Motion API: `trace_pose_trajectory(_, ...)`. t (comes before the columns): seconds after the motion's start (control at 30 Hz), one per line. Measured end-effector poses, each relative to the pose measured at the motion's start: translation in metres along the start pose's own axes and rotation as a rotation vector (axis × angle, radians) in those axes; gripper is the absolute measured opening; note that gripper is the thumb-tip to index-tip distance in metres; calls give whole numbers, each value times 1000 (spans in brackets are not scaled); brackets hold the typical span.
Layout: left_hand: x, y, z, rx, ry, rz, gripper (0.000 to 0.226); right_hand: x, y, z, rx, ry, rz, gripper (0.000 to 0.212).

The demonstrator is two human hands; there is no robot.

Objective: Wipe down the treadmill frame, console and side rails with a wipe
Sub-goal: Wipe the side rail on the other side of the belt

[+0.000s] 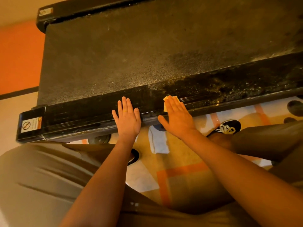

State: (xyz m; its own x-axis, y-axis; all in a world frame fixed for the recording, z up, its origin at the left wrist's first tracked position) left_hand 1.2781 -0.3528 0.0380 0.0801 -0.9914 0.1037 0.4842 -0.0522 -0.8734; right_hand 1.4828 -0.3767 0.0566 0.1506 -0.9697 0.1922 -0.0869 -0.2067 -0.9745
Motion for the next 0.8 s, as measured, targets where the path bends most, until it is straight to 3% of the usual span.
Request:
trace_pose_trajectory(0.1,0,2,0,3,-2,4,59,-6,-1,-9,-29,14,-11,82)
trace_pose_trajectory(0.3,-1,1,-1,11,-6,-16,60,-13,0,-24,6,-129,-20,76)
trace_pose_trajectory(0.5,0,1,-1,2,-3,-8,59,-3,-9,49,-55,73,48,70)
trace_pose_trajectory(0.6,0,1,-1,0,1,-4,59,-3,-4,41,-87,150,19,76)
trace_pose_trajectory(0.8,-1,2,-3,2,5,-23,60,1,-6,42,-3,21,27,74)
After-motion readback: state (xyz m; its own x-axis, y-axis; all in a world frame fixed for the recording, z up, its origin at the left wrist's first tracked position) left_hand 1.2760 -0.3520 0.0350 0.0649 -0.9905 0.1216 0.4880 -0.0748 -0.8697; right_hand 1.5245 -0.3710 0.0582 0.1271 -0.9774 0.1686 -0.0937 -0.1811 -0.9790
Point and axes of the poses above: each hand's wrist, its own x-axis away from the middle knuckle, its own y-axis out of the palm, z = x × y, the point moved 2 cm from there along -x, towards the middle knuckle, and after that the axes turned 13 degrees about x, right-handed, at the moved point
